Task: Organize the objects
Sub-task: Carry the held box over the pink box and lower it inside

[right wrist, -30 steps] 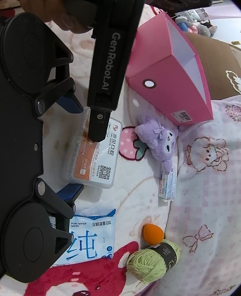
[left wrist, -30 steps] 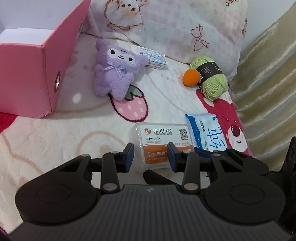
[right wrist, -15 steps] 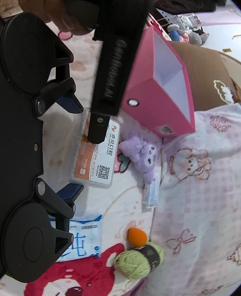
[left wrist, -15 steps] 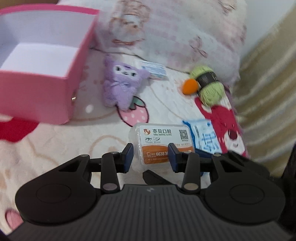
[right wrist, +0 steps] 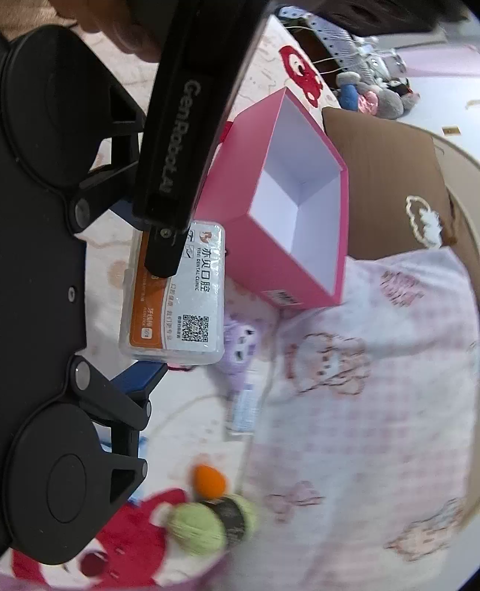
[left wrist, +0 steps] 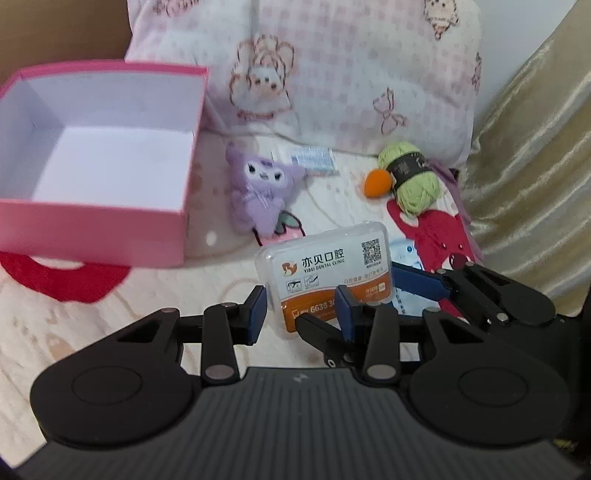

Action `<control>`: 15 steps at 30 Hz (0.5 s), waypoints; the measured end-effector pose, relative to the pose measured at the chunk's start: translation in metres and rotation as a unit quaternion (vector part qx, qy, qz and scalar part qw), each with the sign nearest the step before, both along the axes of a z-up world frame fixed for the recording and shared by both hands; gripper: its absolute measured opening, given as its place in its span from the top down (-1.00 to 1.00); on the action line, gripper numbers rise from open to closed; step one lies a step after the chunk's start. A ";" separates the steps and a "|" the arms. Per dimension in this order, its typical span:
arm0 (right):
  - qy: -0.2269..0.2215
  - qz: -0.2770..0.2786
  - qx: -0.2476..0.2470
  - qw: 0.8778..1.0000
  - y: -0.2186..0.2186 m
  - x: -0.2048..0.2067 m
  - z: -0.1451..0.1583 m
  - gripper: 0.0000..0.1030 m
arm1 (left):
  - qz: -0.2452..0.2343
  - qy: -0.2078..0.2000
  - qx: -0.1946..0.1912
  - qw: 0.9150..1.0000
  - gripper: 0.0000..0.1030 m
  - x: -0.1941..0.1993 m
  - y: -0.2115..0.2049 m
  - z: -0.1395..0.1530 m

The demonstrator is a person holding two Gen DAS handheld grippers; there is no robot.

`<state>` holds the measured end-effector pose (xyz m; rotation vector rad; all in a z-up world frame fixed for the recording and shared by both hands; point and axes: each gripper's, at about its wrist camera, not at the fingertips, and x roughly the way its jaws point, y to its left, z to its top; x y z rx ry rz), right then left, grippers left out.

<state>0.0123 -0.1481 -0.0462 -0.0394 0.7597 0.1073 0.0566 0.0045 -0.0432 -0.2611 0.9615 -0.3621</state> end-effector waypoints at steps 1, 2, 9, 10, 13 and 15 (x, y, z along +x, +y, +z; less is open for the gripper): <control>-0.005 0.004 -0.009 1.000 0.005 0.000 0.003 -0.53 | 0.003 -0.003 0.002 1.000 0.25 -0.001 0.002 0.003; -0.009 0.005 -0.010 1.000 0.007 0.000 0.006 -0.52 | 0.006 -0.007 0.002 1.000 0.25 -0.003 0.004 0.007; -0.016 0.024 -0.001 1.000 0.019 0.010 0.026 -0.37 | 0.026 -0.024 -0.003 0.999 0.25 -0.004 0.033 0.030; -0.017 0.029 -0.001 0.999 0.022 0.013 0.030 -0.36 | 0.031 -0.026 -0.006 0.999 0.25 -0.005 0.038 0.033; -0.015 0.040 0.010 0.999 0.029 0.018 0.038 -0.26 | 0.048 -0.037 -0.004 0.998 0.25 -0.007 0.051 0.042; -0.010 0.047 0.017 0.999 0.034 0.022 0.043 -0.18 | 0.056 -0.043 -0.003 0.998 0.25 -0.007 0.060 0.048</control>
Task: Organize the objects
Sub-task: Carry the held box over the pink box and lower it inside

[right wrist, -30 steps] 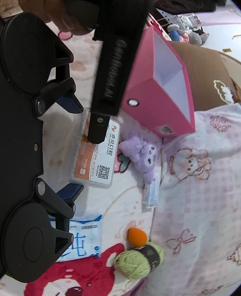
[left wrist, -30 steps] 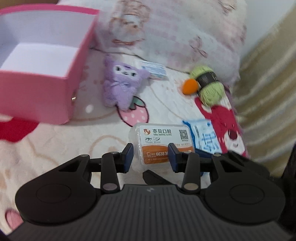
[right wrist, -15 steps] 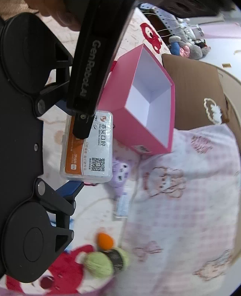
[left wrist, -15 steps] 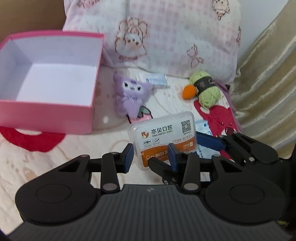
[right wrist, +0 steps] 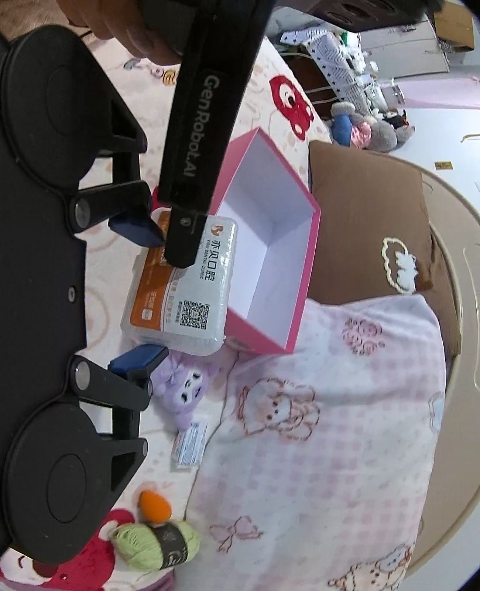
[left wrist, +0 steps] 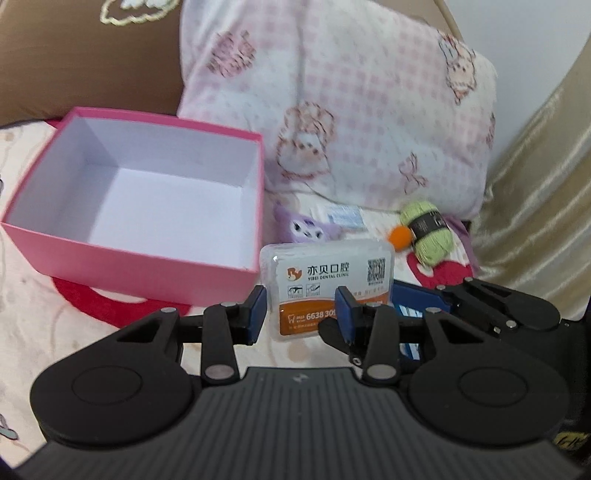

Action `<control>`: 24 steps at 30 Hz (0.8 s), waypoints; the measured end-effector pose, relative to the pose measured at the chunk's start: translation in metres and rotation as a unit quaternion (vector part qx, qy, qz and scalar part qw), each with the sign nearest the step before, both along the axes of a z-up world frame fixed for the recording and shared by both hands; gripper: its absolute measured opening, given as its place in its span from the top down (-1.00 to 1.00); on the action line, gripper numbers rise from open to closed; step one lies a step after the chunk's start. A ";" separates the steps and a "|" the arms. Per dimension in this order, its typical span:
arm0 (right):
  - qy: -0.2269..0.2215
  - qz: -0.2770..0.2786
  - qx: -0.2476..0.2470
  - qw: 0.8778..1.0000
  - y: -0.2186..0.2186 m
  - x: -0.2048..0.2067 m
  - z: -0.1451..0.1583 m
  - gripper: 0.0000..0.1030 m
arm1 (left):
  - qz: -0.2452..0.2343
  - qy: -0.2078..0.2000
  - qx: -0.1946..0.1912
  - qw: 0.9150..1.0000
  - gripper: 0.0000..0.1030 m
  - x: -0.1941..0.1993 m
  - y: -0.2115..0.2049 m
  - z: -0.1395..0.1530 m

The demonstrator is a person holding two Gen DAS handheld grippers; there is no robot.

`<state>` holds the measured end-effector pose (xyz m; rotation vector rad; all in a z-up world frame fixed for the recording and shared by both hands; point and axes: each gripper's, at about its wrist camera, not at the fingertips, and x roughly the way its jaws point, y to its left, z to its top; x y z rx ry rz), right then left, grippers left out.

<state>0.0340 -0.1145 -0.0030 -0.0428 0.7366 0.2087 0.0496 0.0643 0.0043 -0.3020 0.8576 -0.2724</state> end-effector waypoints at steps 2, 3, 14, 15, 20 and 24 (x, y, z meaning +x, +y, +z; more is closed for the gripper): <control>-0.001 0.007 0.007 1.000 0.003 0.004 0.005 -0.12 | 0.004 -0.004 -0.003 1.000 0.25 0.000 0.009 0.005; -0.001 0.011 0.009 1.000 0.005 0.006 0.008 -0.09 | 0.007 -0.005 -0.006 1.000 0.25 0.000 0.014 0.007; 0.000 0.049 0.032 0.998 0.043 0.048 0.018 -0.04 | 0.066 -0.029 0.008 0.997 0.24 0.006 0.065 0.018; -0.001 0.052 0.032 0.998 0.047 0.051 0.018 -0.04 | 0.070 -0.028 0.006 0.997 0.24 0.008 0.071 0.017; 0.012 0.066 0.031 0.997 0.063 0.076 0.017 -0.04 | 0.085 -0.016 0.004 0.996 0.25 0.023 0.092 0.015; 0.035 0.076 0.033 0.996 0.069 0.109 0.017 -0.04 | 0.087 -0.004 0.018 0.996 0.26 0.048 0.100 0.016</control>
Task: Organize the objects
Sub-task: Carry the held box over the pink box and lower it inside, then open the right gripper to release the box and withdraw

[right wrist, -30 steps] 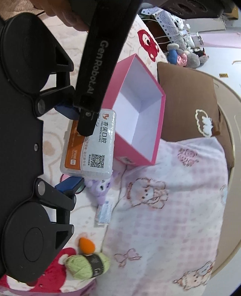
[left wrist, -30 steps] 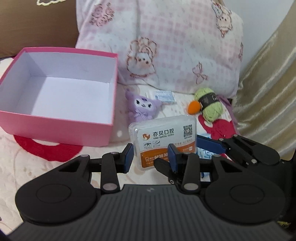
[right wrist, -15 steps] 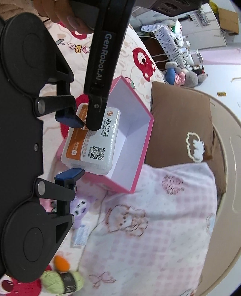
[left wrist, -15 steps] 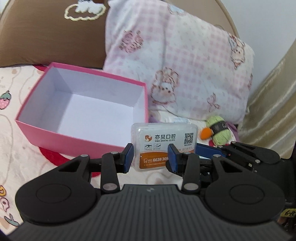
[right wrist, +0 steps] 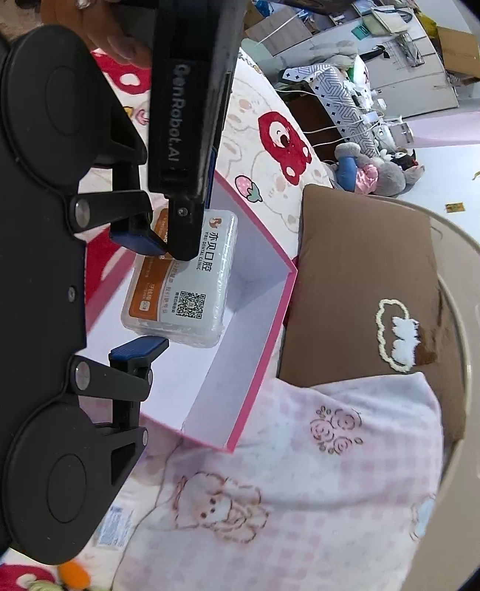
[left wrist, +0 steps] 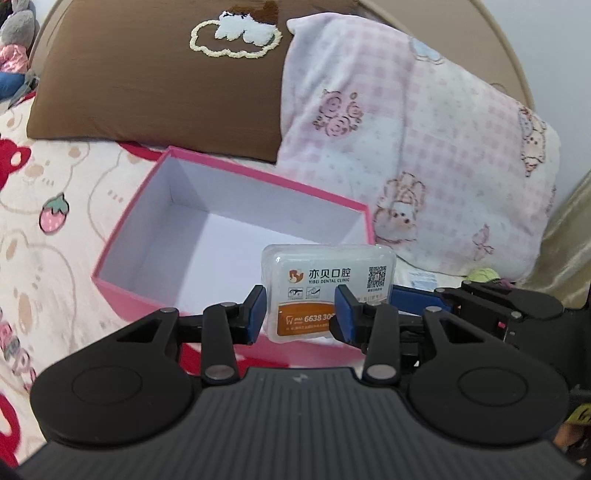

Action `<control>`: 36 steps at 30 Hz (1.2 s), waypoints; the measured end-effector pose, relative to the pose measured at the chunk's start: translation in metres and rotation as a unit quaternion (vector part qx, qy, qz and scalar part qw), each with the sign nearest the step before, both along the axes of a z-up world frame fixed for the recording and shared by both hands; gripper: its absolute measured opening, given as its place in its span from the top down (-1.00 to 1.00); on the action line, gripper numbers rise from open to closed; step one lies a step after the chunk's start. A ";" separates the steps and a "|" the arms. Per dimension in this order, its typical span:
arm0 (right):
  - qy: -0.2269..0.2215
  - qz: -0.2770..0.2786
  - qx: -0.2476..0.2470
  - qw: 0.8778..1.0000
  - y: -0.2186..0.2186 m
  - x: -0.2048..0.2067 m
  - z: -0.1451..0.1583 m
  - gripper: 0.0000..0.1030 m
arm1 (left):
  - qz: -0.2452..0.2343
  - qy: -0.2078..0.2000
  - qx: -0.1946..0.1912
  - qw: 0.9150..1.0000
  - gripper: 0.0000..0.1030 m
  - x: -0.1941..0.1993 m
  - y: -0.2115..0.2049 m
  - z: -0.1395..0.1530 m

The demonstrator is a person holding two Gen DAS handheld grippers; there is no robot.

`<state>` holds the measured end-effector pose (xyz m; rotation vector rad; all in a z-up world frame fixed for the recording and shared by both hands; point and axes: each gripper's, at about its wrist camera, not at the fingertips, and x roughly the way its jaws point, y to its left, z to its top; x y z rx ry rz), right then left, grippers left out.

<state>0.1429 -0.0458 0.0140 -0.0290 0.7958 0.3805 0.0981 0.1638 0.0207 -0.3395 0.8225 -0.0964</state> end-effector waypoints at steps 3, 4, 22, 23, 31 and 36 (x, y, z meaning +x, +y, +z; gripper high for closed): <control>0.029 -0.005 0.020 0.999 0.003 0.031 -0.008 -0.04 | 0.016 0.011 0.008 1.000 0.26 0.022 0.005 -0.005; 0.036 -0.006 0.025 0.999 0.004 0.040 -0.011 -0.04 | 0.021 0.019 0.008 1.000 0.26 0.031 0.007 -0.008; 0.155 -0.058 0.062 0.984 0.006 0.156 -0.095 -0.03 | -0.013 0.146 0.054 0.988 0.24 0.167 0.018 -0.079; 0.157 -0.060 0.061 0.984 0.006 0.160 -0.100 -0.03 | -0.014 0.148 0.055 0.987 0.24 0.171 0.018 -0.084; 0.182 -0.078 0.071 0.978 0.004 0.181 -0.119 0.02 | -0.003 0.163 0.041 0.986 0.25 0.195 0.027 -0.107; 0.191 -0.077 0.077 0.975 0.002 0.185 -0.127 0.14 | 0.007 0.180 0.044 0.983 0.28 0.204 0.032 -0.115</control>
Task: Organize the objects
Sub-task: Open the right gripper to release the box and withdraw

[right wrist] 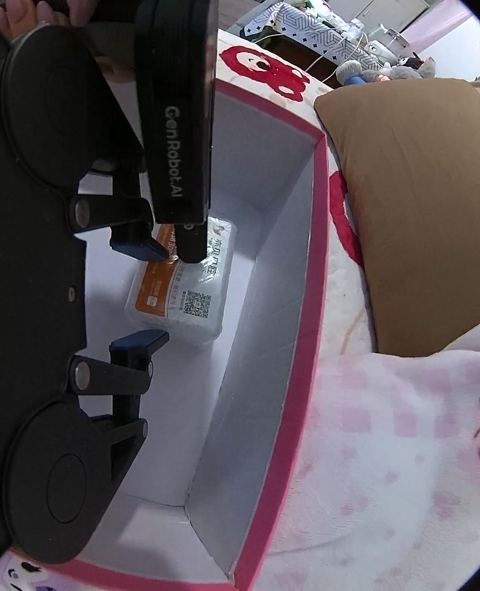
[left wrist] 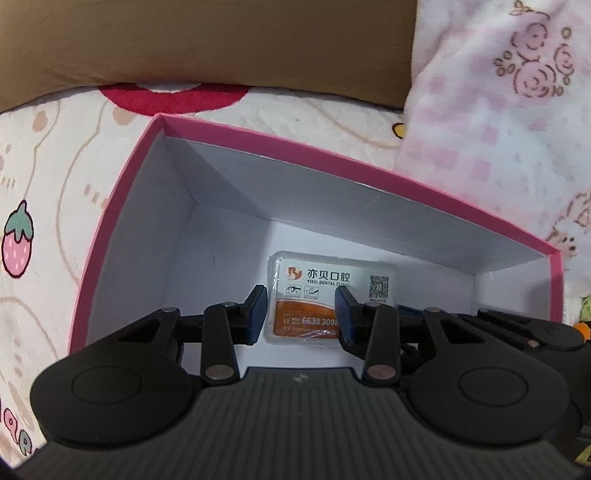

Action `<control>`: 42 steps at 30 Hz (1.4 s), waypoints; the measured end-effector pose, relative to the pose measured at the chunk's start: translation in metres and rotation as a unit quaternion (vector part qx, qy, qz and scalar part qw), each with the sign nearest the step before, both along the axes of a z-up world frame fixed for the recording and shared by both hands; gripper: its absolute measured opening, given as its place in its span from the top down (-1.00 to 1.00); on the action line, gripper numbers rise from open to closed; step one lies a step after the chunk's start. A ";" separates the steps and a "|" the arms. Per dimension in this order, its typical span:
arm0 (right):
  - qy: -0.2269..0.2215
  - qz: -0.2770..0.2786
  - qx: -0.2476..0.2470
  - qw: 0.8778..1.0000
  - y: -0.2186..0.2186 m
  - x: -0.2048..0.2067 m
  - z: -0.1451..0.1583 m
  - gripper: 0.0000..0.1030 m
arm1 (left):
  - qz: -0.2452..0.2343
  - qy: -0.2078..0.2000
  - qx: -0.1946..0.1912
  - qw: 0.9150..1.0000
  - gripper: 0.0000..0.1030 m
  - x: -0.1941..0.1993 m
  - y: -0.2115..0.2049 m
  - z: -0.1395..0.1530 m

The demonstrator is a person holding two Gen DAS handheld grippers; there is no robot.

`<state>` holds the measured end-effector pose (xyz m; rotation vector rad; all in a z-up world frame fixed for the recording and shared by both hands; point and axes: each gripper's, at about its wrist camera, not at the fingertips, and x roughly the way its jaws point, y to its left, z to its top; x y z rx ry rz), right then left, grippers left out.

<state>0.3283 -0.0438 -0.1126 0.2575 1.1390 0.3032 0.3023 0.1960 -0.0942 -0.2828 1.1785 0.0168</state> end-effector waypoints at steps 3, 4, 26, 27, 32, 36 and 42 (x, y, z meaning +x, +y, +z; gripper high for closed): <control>0.001 0.003 -0.008 1.000 0.001 0.002 -0.002 0.21 | 0.002 -0.006 0.009 1.000 0.36 0.002 -0.001 -0.002; -0.001 0.004 -0.010 1.000 0.002 0.003 -0.002 0.21 | 0.002 -0.009 0.013 1.000 0.37 0.002 -0.002 -0.002; -0.070 0.063 -0.059 0.994 0.007 -0.010 0.027 0.16 | 0.021 -0.047 0.023 0.998 0.51 -0.018 -0.021 0.029; -0.073 0.070 -0.058 0.993 0.006 -0.014 0.031 0.14 | 0.017 -0.047 0.029 0.998 0.50 -0.022 -0.023 0.033; -0.088 0.103 -0.067 0.988 0.003 -0.036 0.053 0.10 | 0.019 -0.056 0.009 0.998 0.45 -0.037 -0.027 0.056; -0.111 0.123 -0.064 0.984 -0.005 -0.057 0.074 -0.14 | 0.010 -0.069 0.019 0.997 0.25 -0.054 -0.034 0.081; -0.172 0.122 -0.079 0.974 -0.020 -0.086 0.097 -0.72 | 0.008 -0.072 0.034 0.997 0.19 -0.083 -0.039 0.101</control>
